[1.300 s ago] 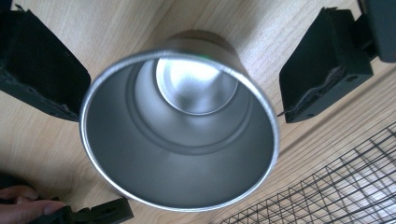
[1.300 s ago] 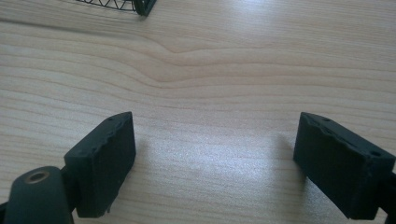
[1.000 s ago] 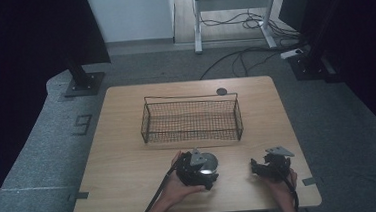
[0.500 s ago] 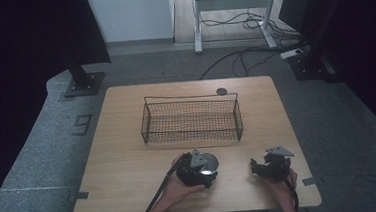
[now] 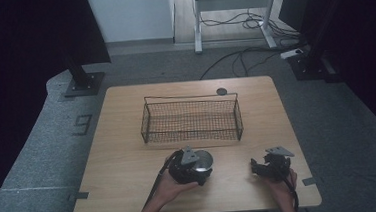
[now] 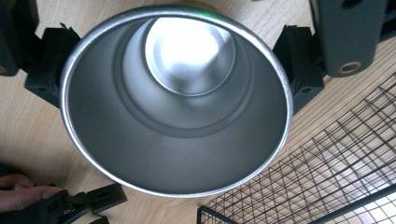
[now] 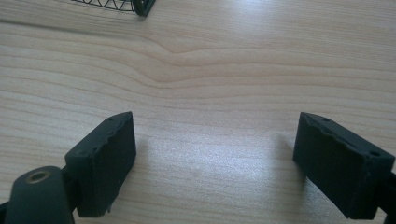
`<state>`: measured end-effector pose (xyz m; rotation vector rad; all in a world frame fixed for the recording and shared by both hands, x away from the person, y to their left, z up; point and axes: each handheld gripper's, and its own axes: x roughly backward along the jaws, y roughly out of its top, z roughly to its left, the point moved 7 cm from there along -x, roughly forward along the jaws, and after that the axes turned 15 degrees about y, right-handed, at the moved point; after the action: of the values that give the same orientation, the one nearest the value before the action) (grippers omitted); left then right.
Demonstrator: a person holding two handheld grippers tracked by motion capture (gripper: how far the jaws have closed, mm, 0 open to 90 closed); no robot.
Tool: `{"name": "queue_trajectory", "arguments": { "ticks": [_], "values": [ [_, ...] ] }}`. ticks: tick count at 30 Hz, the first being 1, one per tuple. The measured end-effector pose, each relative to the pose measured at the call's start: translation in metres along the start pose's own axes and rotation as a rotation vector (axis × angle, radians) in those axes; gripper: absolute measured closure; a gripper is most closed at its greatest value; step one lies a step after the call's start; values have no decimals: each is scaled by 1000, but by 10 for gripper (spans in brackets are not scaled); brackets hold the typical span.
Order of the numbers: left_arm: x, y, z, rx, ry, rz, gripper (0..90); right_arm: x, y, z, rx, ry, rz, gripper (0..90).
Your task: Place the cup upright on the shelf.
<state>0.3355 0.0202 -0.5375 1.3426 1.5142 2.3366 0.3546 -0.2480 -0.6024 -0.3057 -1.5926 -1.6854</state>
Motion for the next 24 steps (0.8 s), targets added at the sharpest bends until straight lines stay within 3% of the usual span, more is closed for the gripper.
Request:
{"name": "queue_trajectory", "arguments": {
  "ticks": [12, 24],
  "values": [
    [2, 1, 8, 9, 1, 3, 187, 0, 0, 0, -2, -2, 0, 129],
    [17, 17, 23, 39, 12, -37, 187, 0, 0, 0, -4, -2, 0, 129]
  ]
}}
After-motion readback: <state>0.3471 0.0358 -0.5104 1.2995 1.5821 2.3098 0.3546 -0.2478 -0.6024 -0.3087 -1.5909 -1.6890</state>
